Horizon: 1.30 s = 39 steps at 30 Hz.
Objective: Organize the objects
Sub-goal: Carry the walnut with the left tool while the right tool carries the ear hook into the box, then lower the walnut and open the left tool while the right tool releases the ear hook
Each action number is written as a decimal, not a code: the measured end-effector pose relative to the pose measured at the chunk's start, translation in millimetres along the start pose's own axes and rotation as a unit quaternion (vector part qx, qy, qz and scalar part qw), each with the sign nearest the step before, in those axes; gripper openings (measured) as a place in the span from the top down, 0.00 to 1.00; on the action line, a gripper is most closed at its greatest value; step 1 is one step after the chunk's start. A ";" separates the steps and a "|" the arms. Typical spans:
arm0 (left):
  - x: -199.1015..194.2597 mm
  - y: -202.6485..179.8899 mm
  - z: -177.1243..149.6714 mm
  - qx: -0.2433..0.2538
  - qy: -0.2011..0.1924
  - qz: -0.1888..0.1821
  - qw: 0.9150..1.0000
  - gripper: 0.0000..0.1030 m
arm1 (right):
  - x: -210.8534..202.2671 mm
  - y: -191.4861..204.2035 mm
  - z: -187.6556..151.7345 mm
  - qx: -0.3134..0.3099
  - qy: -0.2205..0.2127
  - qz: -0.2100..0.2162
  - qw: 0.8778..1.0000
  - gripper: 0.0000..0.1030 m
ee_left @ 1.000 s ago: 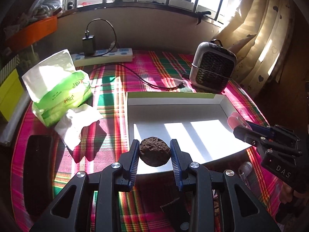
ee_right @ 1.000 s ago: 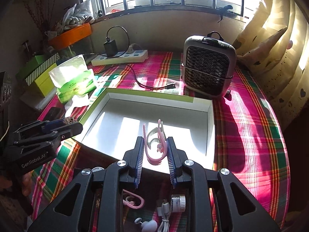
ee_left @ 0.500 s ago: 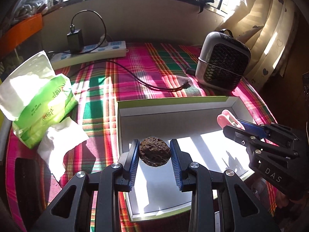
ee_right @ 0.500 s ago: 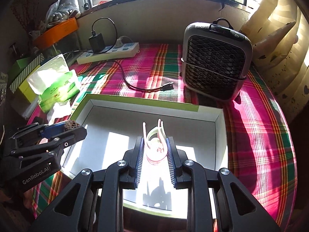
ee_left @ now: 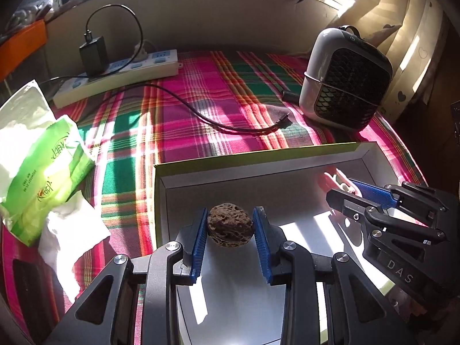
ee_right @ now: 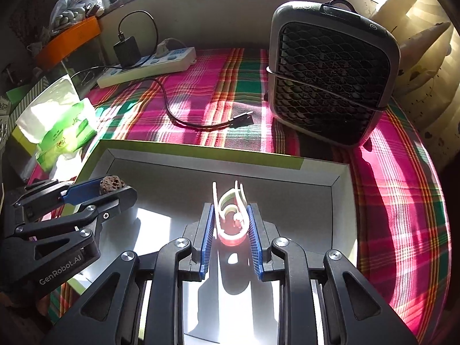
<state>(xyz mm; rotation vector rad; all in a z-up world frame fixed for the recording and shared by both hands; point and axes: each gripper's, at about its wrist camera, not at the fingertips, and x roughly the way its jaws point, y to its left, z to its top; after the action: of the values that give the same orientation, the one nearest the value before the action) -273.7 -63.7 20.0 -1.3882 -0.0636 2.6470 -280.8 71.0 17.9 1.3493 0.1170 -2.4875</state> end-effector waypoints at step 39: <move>0.6 0.0 0.2 0.003 -0.001 0.006 1.000 0.63 | 4.4 -2.5 0.1 0.010 -0.002 -0.017 1.000 0.65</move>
<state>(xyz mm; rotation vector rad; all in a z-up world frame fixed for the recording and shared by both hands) -274.1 -63.6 19.6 -1.3891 -0.0485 2.6550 -283.9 72.3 14.1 1.3608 0.1156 -2.5266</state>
